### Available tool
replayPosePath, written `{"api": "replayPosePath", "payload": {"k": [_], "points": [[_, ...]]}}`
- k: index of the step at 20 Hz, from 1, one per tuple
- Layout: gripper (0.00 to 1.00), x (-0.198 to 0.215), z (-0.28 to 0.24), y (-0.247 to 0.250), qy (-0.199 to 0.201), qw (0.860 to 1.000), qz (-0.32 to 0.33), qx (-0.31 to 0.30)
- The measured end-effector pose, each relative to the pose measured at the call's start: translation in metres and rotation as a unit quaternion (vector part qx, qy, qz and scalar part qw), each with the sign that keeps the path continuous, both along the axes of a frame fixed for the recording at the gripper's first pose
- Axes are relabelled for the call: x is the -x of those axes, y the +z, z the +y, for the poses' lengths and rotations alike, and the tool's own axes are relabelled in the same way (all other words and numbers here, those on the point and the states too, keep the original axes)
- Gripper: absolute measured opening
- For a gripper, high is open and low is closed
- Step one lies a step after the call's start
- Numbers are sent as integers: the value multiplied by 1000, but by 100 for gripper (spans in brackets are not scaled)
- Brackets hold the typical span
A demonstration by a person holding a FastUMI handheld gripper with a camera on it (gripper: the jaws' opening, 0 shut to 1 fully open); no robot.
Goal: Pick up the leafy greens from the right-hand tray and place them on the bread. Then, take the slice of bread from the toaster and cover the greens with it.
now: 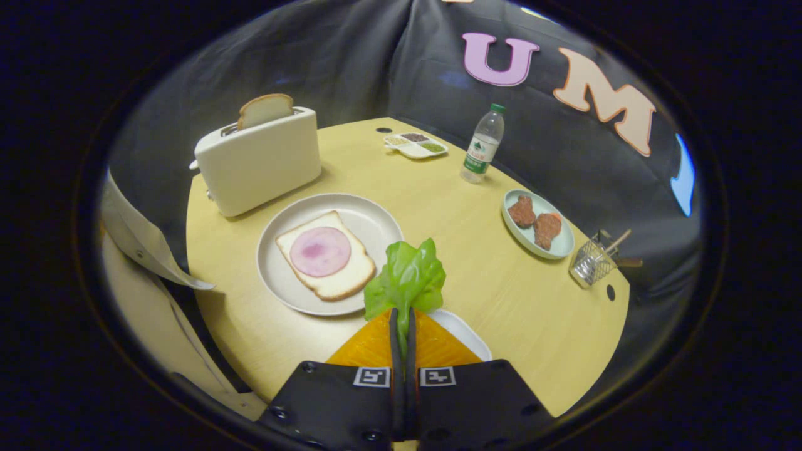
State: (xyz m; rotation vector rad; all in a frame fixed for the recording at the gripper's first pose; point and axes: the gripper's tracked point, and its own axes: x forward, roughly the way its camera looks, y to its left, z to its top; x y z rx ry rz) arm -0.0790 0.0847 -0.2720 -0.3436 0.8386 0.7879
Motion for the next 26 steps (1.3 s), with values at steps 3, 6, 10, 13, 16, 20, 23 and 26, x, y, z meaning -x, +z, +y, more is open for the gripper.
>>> {"api": "replayPosePath", "payload": {"k": [3,6,10,13,16,20,23,26], "points": [[4,3,20,8,18,1000,-1,-6],[4,8,44,13,40,999,-2,-12],[4,13,72,15,67,998,2,-16],[4,17,92,13,85,996,8,-20],[4,21,108,9,98,995,16,-22],[4,28,128,3,119,992,26,-21],[4,32,140,-6,133,990,37,-15],[8,27,142,-15,139,990,33,1]]}}
